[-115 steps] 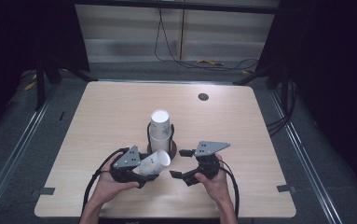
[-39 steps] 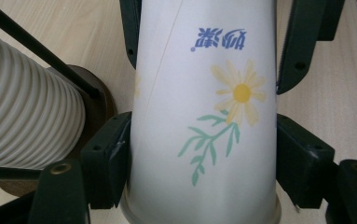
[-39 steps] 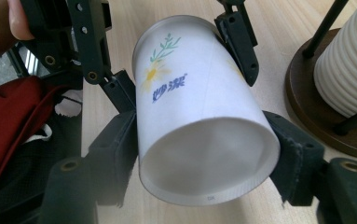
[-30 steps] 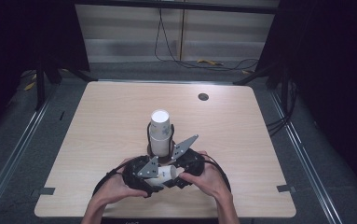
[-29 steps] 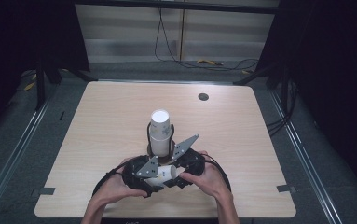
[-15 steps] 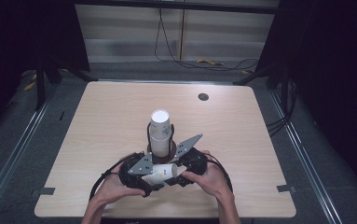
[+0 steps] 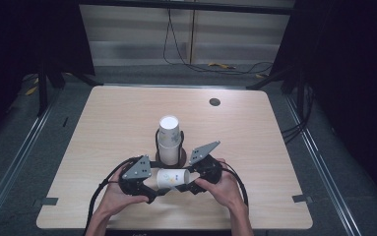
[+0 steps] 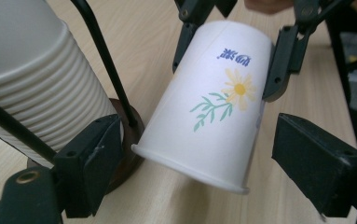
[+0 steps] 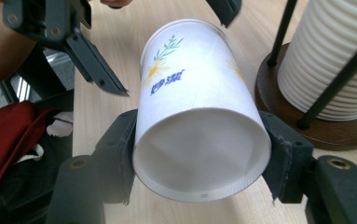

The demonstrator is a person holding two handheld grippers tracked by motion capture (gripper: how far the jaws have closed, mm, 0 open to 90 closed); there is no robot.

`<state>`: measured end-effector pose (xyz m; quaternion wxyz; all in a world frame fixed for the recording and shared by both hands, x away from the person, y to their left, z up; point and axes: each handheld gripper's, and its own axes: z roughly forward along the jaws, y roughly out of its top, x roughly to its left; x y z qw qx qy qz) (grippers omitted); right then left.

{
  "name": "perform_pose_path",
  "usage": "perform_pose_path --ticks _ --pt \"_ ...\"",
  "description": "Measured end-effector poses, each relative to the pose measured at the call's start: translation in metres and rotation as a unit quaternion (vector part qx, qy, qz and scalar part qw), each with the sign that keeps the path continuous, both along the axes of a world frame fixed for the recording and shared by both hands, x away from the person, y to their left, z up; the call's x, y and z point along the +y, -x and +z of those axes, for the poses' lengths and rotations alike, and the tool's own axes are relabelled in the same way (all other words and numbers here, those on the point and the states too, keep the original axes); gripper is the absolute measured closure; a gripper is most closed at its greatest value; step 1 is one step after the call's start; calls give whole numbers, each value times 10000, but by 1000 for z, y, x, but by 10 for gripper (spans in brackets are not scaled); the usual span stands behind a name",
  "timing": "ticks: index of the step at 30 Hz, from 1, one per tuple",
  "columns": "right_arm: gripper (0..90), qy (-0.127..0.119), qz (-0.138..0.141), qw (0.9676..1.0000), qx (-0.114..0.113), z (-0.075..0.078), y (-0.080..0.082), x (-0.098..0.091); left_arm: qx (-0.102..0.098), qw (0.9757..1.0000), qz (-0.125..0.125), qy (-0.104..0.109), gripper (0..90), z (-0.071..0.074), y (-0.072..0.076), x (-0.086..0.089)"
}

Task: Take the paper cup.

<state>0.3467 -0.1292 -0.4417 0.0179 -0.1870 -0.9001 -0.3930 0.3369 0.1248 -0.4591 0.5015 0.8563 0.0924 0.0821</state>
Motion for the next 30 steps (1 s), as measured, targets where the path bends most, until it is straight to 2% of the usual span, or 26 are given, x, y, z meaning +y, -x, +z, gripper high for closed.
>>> perform_pose_path --ticks 1,4,7,10,15,19,24,27,28,30 --pt "366 -13 -22 10000 -31 -1 1 -1 0 10000 0 0 160 0 0 0" --pt "366 -10 -94 9999 -63 -2 2 -3 20 9996 124 248 162 -2 1 4" --pt "366 -81 -151 9998 -71 -3 1 -6 29 9993 165 344 162 -3 1 6" --pt "365 -270 -191 9994 -88 -6 2 -11 102 9986 220 462 161 -4 0 9" --pt "365 -285 -150 9994 -116 -8 3 -13 12 9986 269 445 160 -3 2 10" --pt "366 -437 -136 9989 -123 -12 4 -17 23 9983 228 538 161 -3 3 10" --pt "367 -575 -163 9982 -104 -16 5 -20 -5 9982 228 548 160 -3 2 11" --pt "368 -643 -197 9975 -200 -16 5 -22 -6 9978 261 612 159 -3 3 13" --pt "368 -736 -195 9968 -260 -16 6 -24 -7 9976 231 658 158 -3 3 14" --pt "368 -785 -175 9964 -259 -17 6 -24 -26 9972 234 709 158 -4 4 15"
